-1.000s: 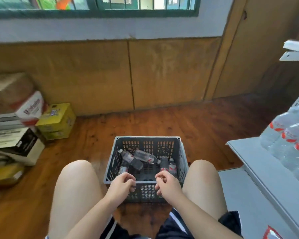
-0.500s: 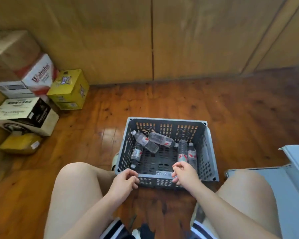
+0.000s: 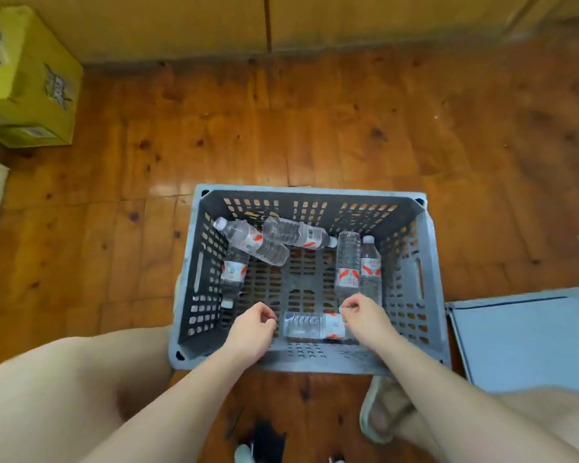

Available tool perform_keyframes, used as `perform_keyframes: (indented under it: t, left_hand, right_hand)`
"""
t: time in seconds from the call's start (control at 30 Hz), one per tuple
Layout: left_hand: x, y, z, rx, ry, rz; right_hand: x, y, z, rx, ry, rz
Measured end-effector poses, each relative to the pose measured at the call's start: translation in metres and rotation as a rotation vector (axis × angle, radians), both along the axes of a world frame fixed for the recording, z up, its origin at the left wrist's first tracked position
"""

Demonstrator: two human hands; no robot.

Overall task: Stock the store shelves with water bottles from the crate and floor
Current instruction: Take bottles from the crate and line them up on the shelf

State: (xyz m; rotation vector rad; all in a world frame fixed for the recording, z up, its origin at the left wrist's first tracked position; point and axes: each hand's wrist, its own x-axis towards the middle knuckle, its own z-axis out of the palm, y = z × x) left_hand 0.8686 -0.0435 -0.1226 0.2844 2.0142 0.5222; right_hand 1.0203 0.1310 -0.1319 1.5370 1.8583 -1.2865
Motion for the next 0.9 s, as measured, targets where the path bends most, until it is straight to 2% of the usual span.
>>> perform_keyframes:
  t: [0.2,0.33,0.47,0.63,0.77,0.9]
  left_hand:
    - [-0.005,0.030,-0.079,-0.169,-0.129,-0.145]
    - [0.004,0.039,-0.120,-0.262,-0.213,-0.183]
    - [0.017,0.047,-0.140,-0.317,-0.278,-0.134]
    - [0.025,0.052,-0.137,-0.318,-0.332,0.148]
    - [0.020,0.048,-0.109,-0.285,-0.359,0.256]
    - [0.011,0.034,-0.064,-0.184,-0.322,0.310]
  right_hand:
    - [0.016,0.030,-0.079,-0.079,-0.316,0.107]
    - [0.024,0.036,-0.118,-0.167,-0.438,0.036]
    - [0.032,0.033,-0.152,-0.176,-0.434,-0.110]
    - [0.035,0.032,-0.153,-0.203,-0.403,-0.260]
    - [0.037,0.040,-0.126,-0.185,-0.322,-0.309]
    - [0.031,0.041,-0.061,-0.147,-0.181,-0.454]
